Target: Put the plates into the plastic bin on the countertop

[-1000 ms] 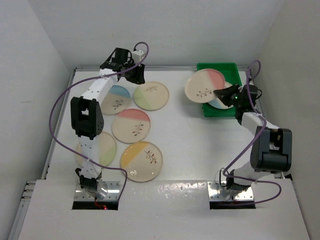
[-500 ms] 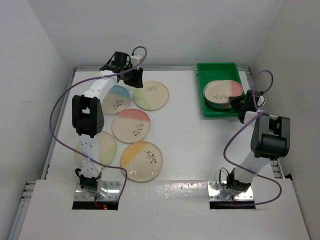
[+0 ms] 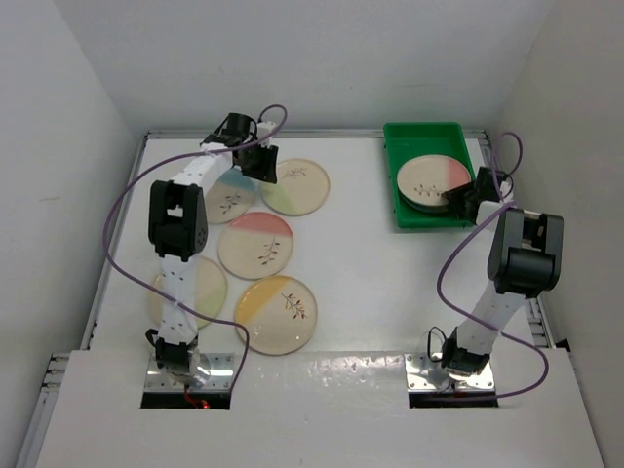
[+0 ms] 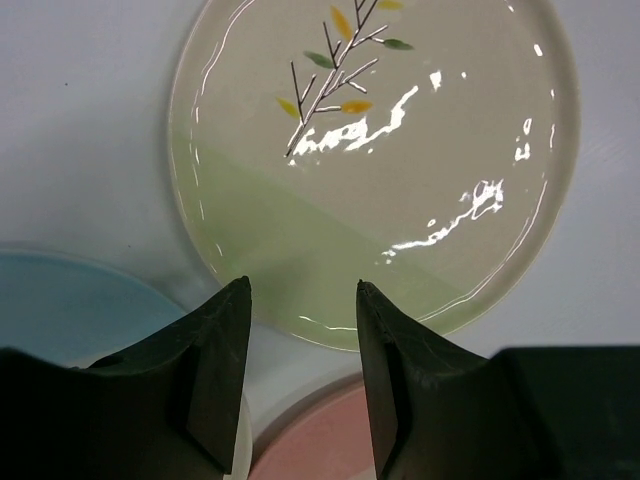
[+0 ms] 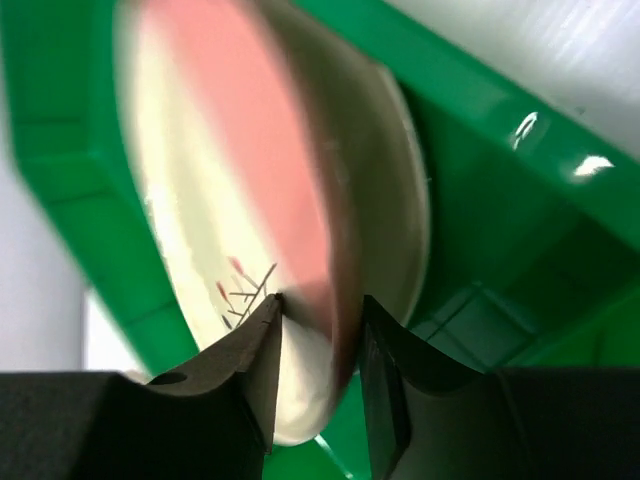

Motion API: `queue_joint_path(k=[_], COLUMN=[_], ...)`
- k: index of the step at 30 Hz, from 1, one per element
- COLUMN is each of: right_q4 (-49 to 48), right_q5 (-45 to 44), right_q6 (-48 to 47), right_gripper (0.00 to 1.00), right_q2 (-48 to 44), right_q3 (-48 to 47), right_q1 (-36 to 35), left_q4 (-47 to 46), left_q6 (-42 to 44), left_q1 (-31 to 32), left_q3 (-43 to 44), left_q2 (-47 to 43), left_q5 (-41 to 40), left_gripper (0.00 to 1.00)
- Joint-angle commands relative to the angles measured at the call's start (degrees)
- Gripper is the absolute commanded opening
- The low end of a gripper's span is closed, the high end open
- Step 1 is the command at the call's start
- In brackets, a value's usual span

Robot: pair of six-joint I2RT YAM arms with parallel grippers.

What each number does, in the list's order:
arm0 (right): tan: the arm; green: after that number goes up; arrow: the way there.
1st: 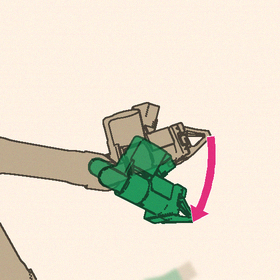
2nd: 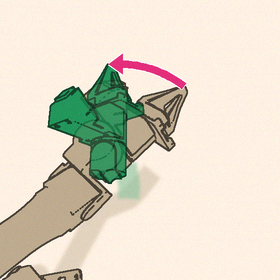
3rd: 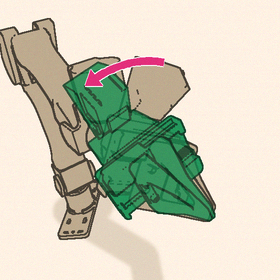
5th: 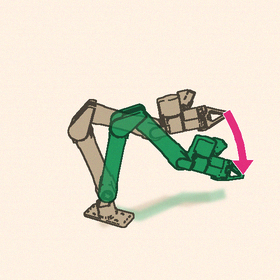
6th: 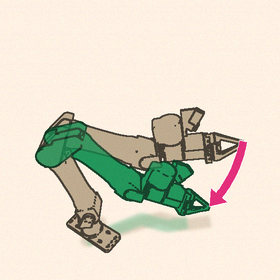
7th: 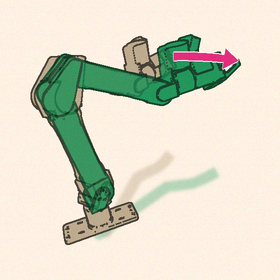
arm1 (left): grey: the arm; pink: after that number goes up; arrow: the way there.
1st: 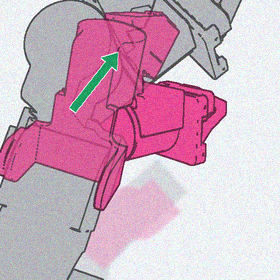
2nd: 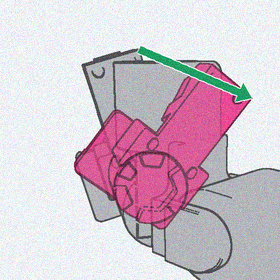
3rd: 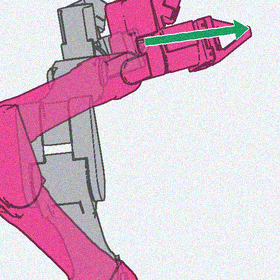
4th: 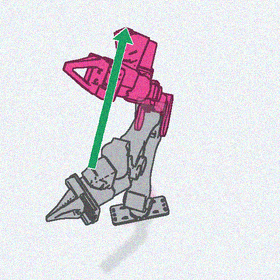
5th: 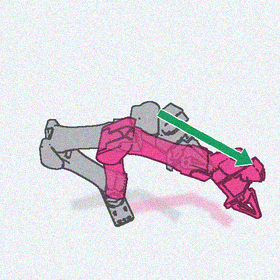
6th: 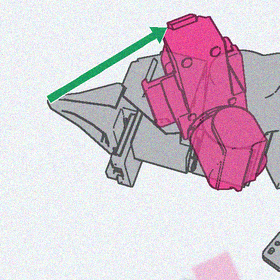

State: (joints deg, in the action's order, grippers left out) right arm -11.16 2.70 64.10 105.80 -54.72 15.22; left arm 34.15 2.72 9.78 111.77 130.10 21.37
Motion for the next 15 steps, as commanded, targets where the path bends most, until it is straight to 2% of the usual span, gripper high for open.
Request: queue_joint_path(k=[1,3,4,8,15], right_q4=[9.6,16.2,18.3,20.5,28.6], right_q5=[-2.3,-2.5,-2.5,-4.7,-15.1], right_q6=[-5.0,-7.0,-8.2,-11.1,-22.0], right_gripper=[0.37,0.43,0.51,0.64,0.76], right_q2=[2.4,4.8,5.5,5.6,1.9], right_q3=[-7.5,-12.6,-14.3,-15.4,-20.2], right_q1=[-0.3,-0.3,-0.5,-1.5,-6.1], left_q4=[-0.6,-1.1,-1.1,-2.8,-2.8], left_q6=[-0.7,-0.7,-0.7,-0.7,1.8], left_q1=[-0.9,-0.9,-0.9,-0.9,-0.9], left_q3=[1.9,2.6,3.4,4.8,5.7], left_q2=[1.9,2.6,3.2,3.8,4.8], left_q5=[-0.7,-0.7,-1.2,-2.3,-8.8], left_gripper=[0.49,0.49,0.49,0.5,0.5])
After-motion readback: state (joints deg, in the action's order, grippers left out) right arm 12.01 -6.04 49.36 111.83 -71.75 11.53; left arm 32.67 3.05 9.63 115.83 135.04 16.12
